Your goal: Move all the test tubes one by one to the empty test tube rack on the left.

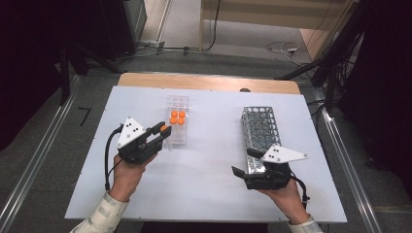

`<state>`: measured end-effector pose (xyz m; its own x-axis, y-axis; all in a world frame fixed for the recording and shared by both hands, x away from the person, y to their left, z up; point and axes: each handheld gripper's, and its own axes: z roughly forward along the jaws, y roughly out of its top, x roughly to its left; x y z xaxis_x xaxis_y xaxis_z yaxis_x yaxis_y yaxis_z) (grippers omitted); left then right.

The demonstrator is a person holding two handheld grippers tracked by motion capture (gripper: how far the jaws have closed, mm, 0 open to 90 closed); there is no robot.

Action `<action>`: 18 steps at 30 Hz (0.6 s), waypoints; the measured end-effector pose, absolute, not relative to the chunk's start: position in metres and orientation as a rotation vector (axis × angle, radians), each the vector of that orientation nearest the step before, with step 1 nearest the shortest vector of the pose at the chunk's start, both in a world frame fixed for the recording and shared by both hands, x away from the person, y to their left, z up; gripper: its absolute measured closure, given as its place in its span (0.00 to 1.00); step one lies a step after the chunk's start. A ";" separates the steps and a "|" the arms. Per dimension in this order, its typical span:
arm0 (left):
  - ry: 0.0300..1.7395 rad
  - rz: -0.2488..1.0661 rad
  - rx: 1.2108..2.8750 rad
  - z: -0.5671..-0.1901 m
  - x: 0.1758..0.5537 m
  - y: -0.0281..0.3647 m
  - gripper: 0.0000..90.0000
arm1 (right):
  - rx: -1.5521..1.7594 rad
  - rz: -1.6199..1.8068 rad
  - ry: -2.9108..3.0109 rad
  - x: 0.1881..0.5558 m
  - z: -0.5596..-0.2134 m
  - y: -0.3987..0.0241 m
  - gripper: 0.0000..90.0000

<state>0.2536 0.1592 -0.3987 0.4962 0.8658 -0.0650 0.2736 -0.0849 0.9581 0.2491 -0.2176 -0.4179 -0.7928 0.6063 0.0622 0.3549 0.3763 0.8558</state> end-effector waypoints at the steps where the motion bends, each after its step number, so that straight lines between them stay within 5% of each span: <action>1: 1.002 0.668 1.626 -0.398 0.256 0.160 0.78 | 0.862 1.376 2.370 0.249 -0.418 -0.222 0.20; 18: 1.087 0.724 1.598 -0.390 0.289 0.170 0.78 | 1.019 1.360 2.258 0.248 -0.425 -0.277 0.17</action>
